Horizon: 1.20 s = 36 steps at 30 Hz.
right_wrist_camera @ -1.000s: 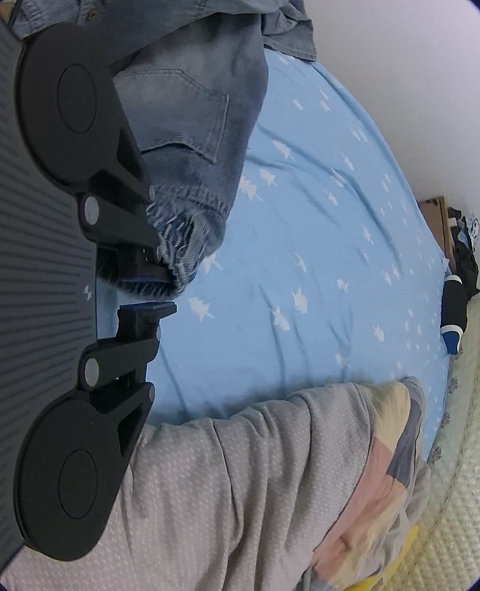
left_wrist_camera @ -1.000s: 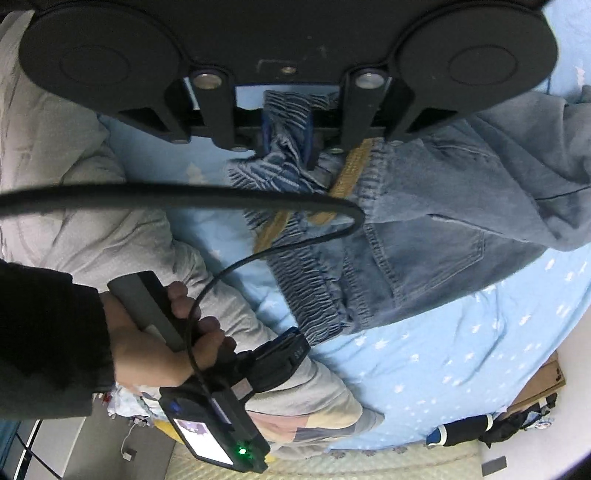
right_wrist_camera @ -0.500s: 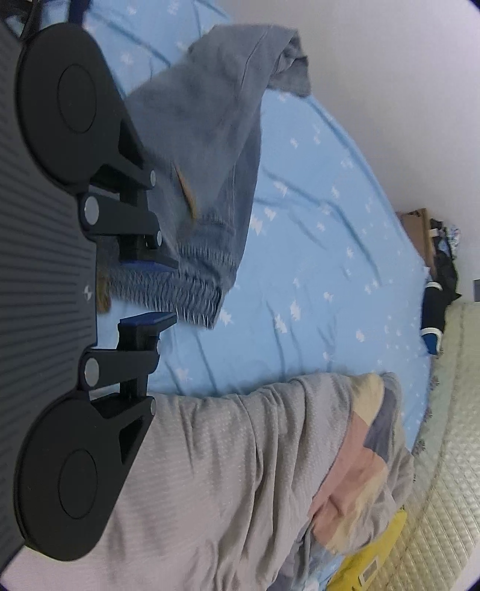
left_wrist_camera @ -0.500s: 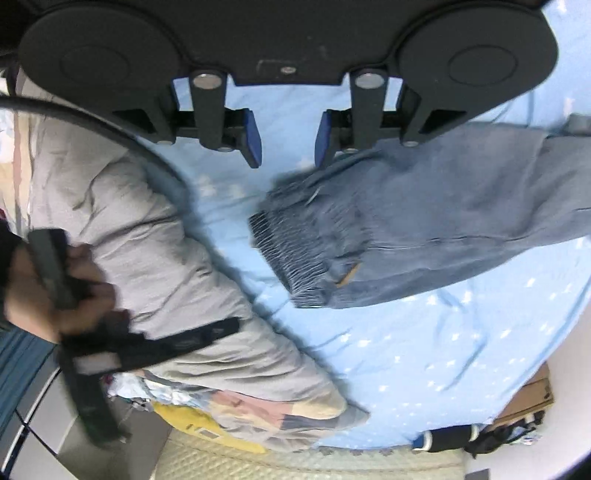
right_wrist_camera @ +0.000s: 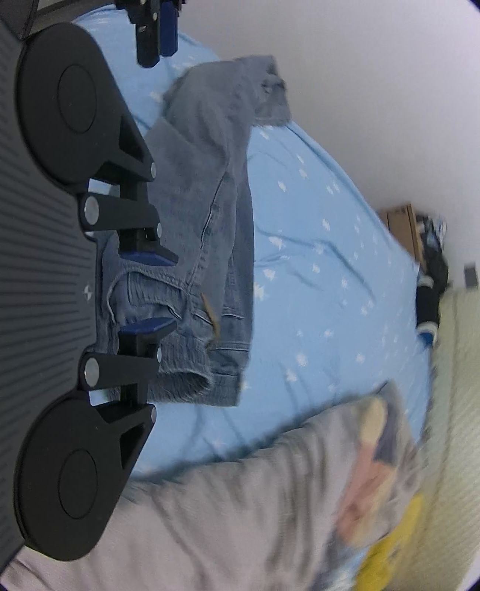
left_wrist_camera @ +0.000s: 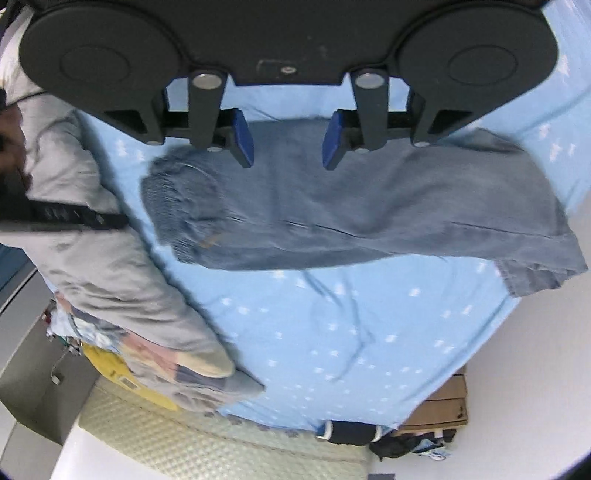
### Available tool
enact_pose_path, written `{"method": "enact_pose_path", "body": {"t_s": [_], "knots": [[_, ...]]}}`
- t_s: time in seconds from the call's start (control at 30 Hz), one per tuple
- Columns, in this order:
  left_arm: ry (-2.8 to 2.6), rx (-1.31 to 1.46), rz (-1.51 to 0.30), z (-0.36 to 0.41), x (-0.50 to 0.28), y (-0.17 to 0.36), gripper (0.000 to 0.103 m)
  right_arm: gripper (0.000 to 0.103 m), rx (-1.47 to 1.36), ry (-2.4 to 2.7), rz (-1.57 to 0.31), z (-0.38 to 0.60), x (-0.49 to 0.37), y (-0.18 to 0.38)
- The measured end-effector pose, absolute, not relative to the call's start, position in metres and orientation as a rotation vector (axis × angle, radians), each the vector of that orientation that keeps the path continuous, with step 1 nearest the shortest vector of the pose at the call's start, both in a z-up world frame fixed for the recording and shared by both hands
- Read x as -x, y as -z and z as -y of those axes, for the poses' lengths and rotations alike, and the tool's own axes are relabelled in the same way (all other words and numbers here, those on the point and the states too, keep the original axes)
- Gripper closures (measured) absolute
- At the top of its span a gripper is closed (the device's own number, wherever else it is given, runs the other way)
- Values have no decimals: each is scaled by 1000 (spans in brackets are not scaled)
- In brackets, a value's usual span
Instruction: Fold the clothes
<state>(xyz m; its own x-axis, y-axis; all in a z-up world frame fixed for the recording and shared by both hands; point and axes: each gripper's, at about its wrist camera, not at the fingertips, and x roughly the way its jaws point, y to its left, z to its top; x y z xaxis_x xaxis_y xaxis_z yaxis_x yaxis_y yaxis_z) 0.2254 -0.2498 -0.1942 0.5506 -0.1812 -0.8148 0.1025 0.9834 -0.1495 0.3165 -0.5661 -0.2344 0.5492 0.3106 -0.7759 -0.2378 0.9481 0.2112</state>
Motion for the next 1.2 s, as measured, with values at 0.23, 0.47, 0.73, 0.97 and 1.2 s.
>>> {"method": "enact_pose_path", "body": {"t_s": [0.23, 0.47, 0.73, 0.97, 1.2], "knots": [[262, -16, -957, 159, -278, 212, 58, 59, 18, -319, -985, 503, -337, 247], [395, -209, -981, 107, -346, 237, 48, 46, 174, -474, -1054, 443, -392, 255], [458, -333, -1098, 71, -410, 280, 48, 46, 399, -643, -1155, 406, -460, 296], [563, -367, -1234, 57, -446, 307, 49, 45, 494, -793, -1272, 389, -515, 343], [621, -386, -1377, 51, -470, 334, 55, 45, 483, -935, -1406, 387, -542, 375]]}}
